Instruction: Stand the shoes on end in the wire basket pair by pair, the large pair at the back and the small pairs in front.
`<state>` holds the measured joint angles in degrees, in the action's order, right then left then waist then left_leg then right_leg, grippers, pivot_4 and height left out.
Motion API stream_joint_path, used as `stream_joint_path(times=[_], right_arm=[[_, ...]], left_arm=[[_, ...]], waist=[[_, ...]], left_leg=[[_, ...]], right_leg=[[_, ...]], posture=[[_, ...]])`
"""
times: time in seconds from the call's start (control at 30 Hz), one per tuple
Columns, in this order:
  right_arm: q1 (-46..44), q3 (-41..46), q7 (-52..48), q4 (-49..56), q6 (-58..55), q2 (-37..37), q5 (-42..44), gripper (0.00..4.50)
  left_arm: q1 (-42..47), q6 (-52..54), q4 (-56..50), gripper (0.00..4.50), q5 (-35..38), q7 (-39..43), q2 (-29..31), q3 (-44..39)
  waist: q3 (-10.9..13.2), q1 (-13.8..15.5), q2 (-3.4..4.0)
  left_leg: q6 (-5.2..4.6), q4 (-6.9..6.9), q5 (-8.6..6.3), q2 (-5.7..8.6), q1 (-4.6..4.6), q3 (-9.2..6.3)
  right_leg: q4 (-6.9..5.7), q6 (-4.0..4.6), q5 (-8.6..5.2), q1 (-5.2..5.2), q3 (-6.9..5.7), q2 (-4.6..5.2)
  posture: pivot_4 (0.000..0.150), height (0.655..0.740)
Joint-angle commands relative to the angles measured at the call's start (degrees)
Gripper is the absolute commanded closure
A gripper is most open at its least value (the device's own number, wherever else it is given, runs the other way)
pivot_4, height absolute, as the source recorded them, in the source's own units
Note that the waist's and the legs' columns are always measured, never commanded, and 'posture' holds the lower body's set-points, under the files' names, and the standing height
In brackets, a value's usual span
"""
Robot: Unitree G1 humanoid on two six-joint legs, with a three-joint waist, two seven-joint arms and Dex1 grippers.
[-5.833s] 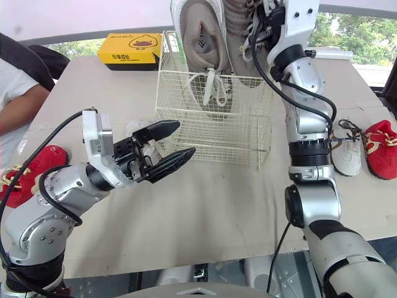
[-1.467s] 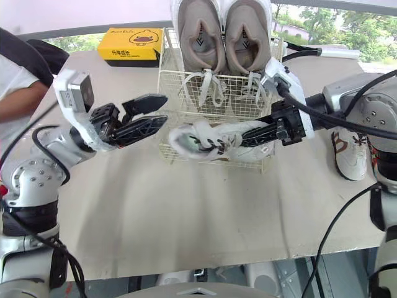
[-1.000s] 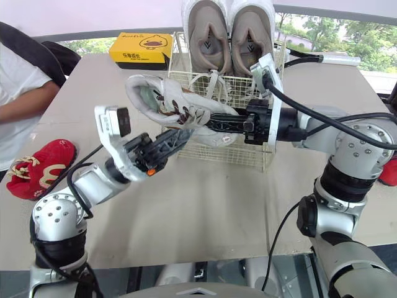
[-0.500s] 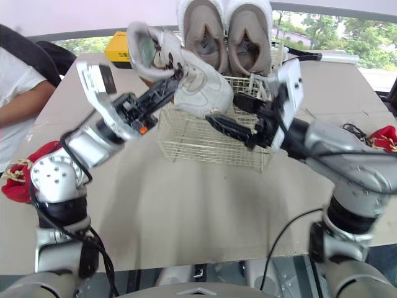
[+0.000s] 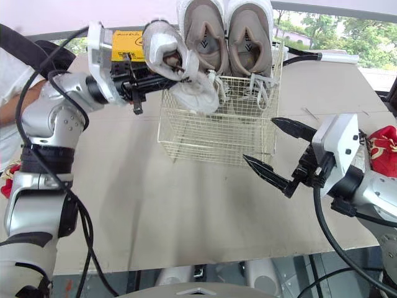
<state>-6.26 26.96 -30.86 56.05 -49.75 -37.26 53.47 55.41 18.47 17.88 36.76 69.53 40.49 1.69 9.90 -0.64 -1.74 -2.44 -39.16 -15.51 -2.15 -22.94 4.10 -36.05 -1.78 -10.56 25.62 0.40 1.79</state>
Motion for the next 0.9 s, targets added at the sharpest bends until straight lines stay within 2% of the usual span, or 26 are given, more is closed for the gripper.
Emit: stream_joint_path(times=[0.03,0.27,0.53,0.57,0.6,0.67,0.8,0.9], right_arm=[[1.80,1.93,3.06,3.33,3.28,-1.40,2.62,0.00],[4.59,1.65,5.94,3.57,7.53,-3.86,3.60,0.00],[5.43,0.43,7.40,2.16,10.18,-6.29,3.87,0.00],[5.49,0.30,7.48,1.98,10.38,-6.57,3.79,0.00],[5.63,0.25,7.52,1.87,10.58,-6.80,3.78,0.00],[6.22,0.70,7.44,1.73,10.88,-7.44,3.99,0.00],[7.94,1.80,7.41,1.15,11.34,-8.61,3.82,0.00],[8.53,1.83,8.15,-0.16,11.59,-8.95,2.64,0.00]], left_arm=[[4.23,-6.15,6.62,4.08,-4.42,4.23,0.03,-1.80],[8.52,-14.52,15.93,4.08,-13.06,9.68,-0.82,0.58],[8.59,-19.85,18.99,4.08,-21.03,13.49,-4.87,4.88],[8.48,-19.81,19.06,3.07,-21.44,14.00,-4.88,5.07],[8.29,-19.40,18.96,2.80,-21.86,14.49,-4.68,5.24],[8.22,-18.65,18.79,1.77,-22.32,13.75,-3.92,4.50],[8.07,-11.83,15.98,0.04,-20.34,14.41,-0.52,2.05],[7.22,-4.00,12.68,0.04,-16.63,14.24,2.38,-1.23]], waist=[[0.00,-0.12,0.00],[0.00,0.13,0.00],[0.01,0.83,-0.03],[0.01,0.73,-0.03],[0.00,0.63,-0.03],[0.00,0.53,-0.02],[0.00,0.15,-0.03],[0.00,-0.36,-0.02]], left_leg=[[-0.02,0.00,-0.01,0.00,0.01,0.01],[-0.05,0.00,-0.03,0.00,-0.05,0.02],[-0.17,-0.08,-0.10,0.03,-0.15,0.04],[-0.19,-0.08,-0.11,0.03,-0.15,0.04],[-0.20,-0.08,-0.12,0.02,-0.14,0.04],[-0.21,-0.07,-0.12,0.01,-0.10,0.01],[-0.21,-0.07,-0.12,-0.03,-0.06,-0.02],[-0.21,-0.07,-0.12,-0.08,0.05,-0.05]], right_leg=[[0.00,0.00,0.00,0.00,0.01,-0.01],[0.03,0.01,0.00,0.00,-0.05,-0.02],[0.12,0.01,0.02,0.00,-0.04,0.00],[0.12,0.03,0.03,0.01,-0.03,0.00],[0.12,0.04,0.03,0.02,-0.01,-0.01],[0.11,0.02,0.04,0.01,0.01,-0.02],[0.06,-0.06,0.05,0.00,0.00,-0.05],[0.02,-0.07,0.02,0.00,0.15,-0.09]], posture=[[0.150,0.7400],[0.150,0.7400],[0.150,0.7400],[0.150,0.7400],[0.150,0.7400],[0.150,0.7400],[0.150,0.7400],[0.150,0.7400]])
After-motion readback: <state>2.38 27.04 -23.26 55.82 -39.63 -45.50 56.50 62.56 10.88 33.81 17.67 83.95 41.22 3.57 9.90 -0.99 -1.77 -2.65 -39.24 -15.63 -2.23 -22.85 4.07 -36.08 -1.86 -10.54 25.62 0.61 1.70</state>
